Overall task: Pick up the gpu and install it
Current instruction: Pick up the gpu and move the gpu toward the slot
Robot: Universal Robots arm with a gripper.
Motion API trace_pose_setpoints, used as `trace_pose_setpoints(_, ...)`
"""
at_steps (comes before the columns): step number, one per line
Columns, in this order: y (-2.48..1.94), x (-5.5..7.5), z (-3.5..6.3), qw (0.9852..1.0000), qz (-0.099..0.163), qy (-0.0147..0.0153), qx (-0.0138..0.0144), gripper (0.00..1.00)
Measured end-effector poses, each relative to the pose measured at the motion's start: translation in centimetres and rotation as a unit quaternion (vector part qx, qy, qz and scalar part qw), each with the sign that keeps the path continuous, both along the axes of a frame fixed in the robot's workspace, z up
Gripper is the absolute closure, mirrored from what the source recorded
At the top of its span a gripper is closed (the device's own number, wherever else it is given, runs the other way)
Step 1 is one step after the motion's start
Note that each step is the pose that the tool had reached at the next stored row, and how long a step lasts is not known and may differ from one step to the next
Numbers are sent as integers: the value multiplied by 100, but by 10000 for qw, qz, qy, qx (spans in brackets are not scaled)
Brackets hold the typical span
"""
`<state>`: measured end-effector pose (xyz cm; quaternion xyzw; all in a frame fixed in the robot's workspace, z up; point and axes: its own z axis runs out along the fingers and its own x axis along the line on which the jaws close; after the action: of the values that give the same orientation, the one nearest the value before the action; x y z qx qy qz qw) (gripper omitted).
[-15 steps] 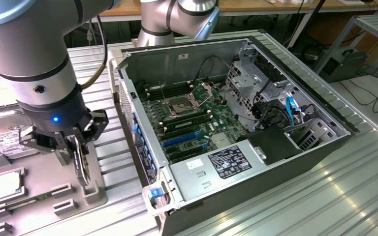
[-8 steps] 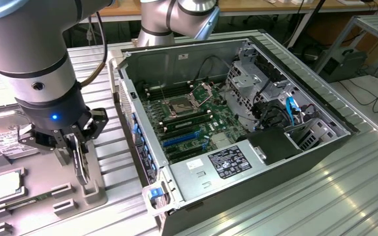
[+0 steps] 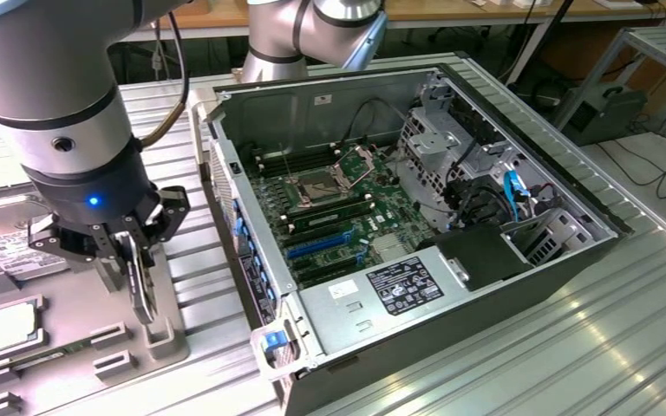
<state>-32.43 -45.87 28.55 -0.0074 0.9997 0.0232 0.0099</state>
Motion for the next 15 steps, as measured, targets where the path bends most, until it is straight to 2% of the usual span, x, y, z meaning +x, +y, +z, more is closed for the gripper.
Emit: trace_pose_setpoints(15, 0, 0, 110, 10000, 0, 0, 0, 72)
